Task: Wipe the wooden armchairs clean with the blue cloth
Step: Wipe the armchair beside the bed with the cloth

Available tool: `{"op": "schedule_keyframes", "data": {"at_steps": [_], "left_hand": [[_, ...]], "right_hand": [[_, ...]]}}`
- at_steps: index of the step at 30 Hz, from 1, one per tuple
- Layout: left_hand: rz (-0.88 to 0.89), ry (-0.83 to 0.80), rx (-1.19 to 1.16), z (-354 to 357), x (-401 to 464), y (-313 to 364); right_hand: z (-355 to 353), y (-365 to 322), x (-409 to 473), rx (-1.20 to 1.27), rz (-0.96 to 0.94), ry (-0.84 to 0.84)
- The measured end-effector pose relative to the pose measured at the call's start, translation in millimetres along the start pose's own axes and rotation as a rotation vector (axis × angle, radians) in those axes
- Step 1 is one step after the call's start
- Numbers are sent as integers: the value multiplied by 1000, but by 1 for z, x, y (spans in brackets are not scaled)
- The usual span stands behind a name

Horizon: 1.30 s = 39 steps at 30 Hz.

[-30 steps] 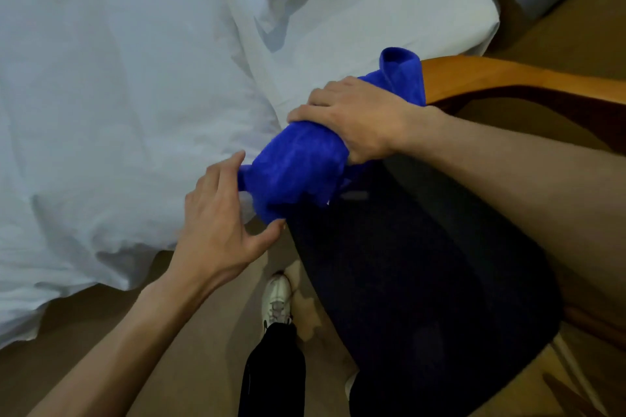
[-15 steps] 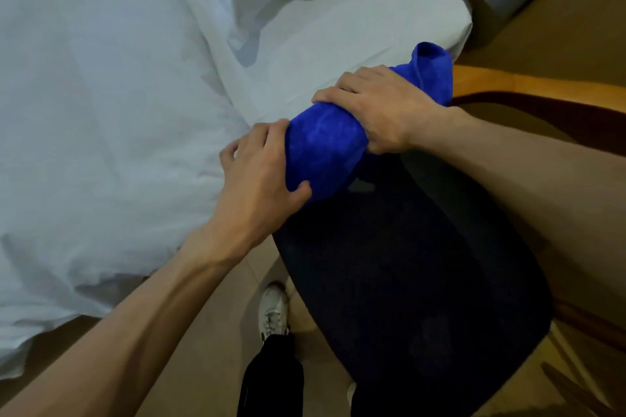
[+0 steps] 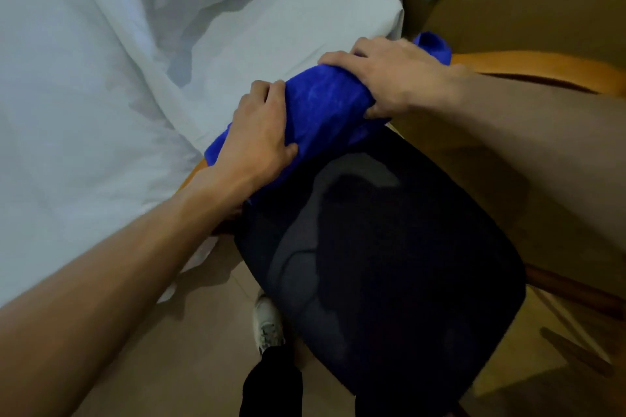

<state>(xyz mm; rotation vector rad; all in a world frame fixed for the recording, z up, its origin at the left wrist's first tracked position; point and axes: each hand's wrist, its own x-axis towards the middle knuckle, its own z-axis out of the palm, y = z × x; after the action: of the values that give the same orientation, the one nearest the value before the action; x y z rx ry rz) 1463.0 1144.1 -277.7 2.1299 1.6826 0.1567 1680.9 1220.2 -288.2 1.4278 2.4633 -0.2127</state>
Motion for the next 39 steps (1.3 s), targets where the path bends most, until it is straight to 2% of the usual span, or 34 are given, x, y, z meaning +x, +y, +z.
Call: {"op": "schedule_keyframes", "data": {"at_steps": [6,12,16,23,33,39], "left_hand": [[138,-76,95,11,55,38],[293,-94,296,33,97,91],[346,-141,312,44,120,139],[433,-148,300,65,126,212],[667,-118,404,80,109,295],[808,-116,515,92,92,331]], "right_hand": [[11,57,-45,-5,223,-4],[12,96,-81,-63,343,15],[9,115,-106,-43,419,3],[17,144,-171,191,539,76],[57,131,-265,602,908,275],[93,114,-306,676,1051,339]]}}
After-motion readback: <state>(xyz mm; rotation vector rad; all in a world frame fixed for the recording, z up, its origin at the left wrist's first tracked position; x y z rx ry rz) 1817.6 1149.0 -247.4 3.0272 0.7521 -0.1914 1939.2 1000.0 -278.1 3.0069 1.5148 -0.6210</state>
